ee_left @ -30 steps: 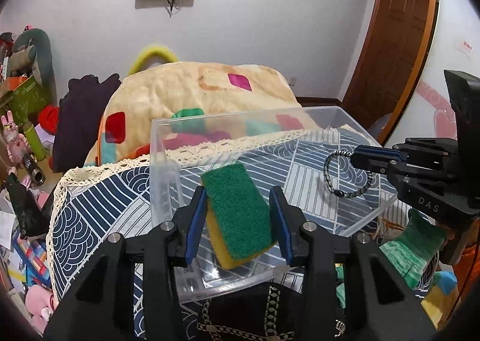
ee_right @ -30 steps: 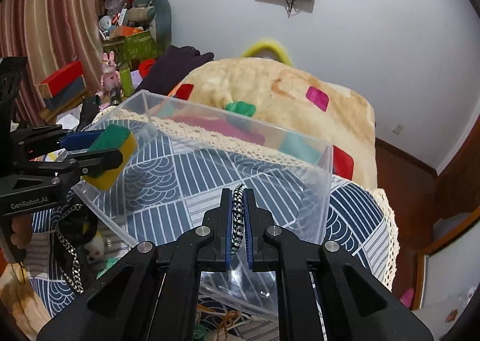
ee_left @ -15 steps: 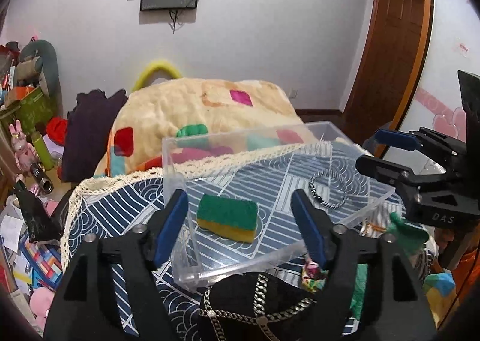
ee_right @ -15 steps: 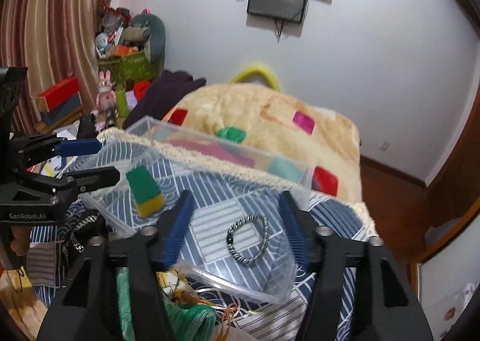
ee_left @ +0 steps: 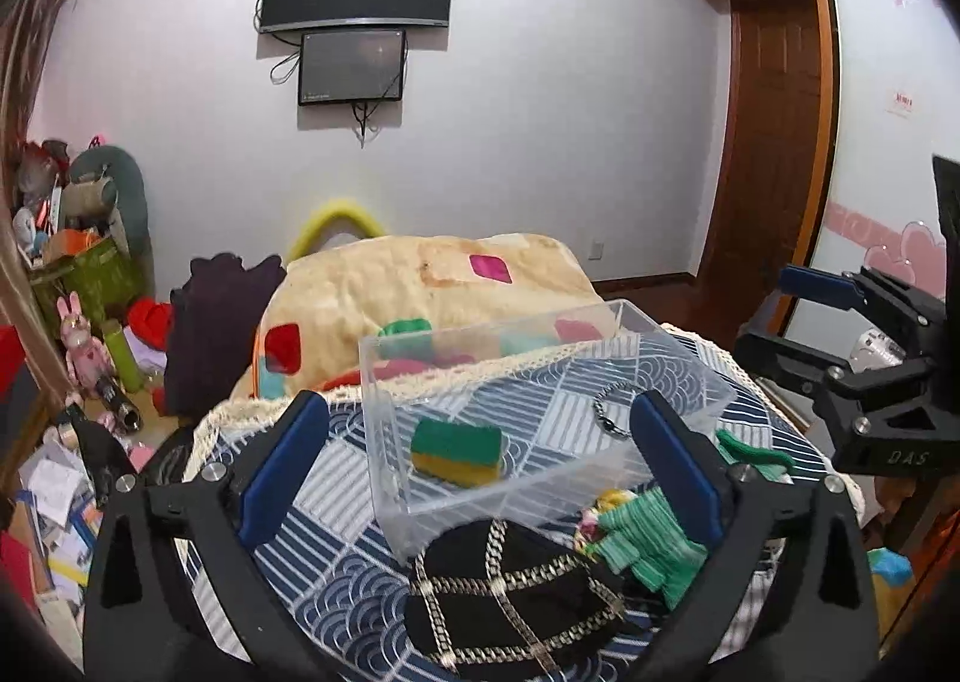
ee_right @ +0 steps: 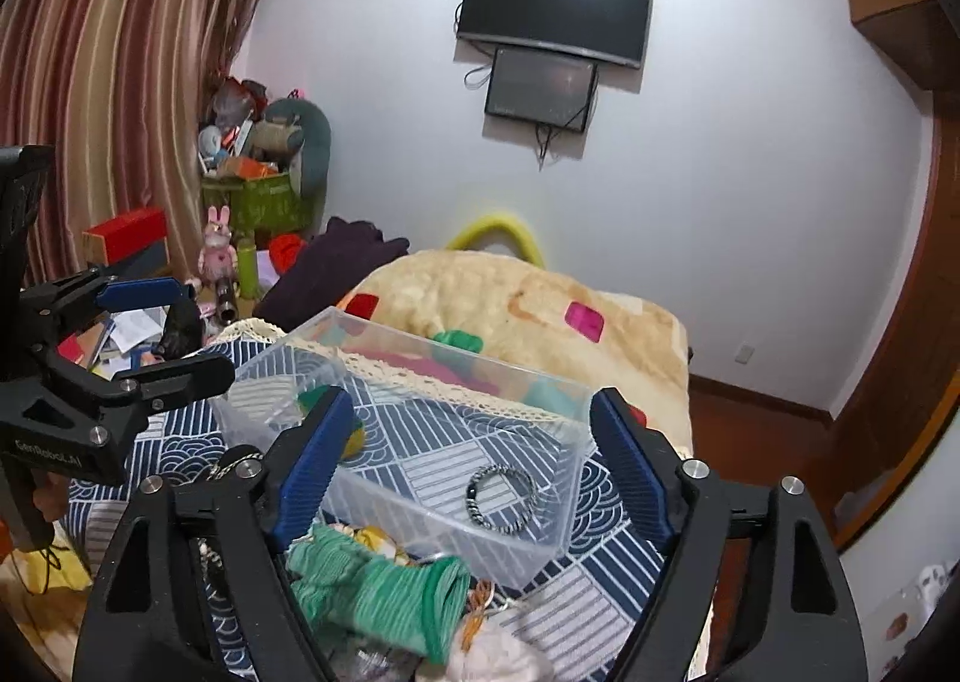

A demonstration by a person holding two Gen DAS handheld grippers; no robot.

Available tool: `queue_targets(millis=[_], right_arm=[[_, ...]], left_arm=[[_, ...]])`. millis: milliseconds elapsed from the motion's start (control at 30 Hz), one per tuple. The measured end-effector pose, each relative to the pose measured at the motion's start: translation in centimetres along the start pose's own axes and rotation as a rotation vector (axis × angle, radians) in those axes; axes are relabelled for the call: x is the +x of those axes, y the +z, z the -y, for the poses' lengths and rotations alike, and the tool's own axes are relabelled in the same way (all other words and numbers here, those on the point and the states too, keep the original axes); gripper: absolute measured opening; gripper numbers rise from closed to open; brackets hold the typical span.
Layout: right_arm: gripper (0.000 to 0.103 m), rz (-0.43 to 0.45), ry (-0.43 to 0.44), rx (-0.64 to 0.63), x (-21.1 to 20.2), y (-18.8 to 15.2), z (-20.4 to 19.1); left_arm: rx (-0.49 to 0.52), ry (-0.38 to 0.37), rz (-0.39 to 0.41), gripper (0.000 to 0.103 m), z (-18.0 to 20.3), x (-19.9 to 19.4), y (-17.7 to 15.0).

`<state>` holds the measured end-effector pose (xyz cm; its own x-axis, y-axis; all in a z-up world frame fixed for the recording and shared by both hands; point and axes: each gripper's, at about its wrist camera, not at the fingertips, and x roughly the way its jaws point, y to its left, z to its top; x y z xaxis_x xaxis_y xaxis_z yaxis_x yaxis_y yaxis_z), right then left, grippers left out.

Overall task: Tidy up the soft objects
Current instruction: 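Grasp the black chain-trimmed hat with the left tool while the right tool grasps the green glove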

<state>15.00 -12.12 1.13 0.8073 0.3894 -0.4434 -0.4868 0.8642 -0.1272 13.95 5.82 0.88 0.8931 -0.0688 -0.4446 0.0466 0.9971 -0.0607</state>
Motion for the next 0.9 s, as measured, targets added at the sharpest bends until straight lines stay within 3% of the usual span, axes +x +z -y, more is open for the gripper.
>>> queue_targets(millis=[467, 667, 767, 900], right_arm=[[0.081, -0.068, 0.03, 0.031, -0.2, -4.5, -1.6], [0.081, -0.113, 0.075, 0.054, 0.6, -5.9, -2.0], [0.081, -0.137, 0.091, 0.066, 1.1, -6.3, -2.0], [0.081, -0.165, 0.099, 0.063, 1.4, -6.9, -2.2]], left_arm=[[-0.079, -0.023, -0.142, 0.103, -0.3, 1.2, -6.3], [-0.045, -0.04, -0.197, 0.103, 0.8, 2.6, -8.6], [-0.001, -0.014, -0.234, 0.103, 1.4, 3.9, -9.8], [-0.032, -0.063, -0.272, 0.103, 1.1, 4.9, -10.9]])
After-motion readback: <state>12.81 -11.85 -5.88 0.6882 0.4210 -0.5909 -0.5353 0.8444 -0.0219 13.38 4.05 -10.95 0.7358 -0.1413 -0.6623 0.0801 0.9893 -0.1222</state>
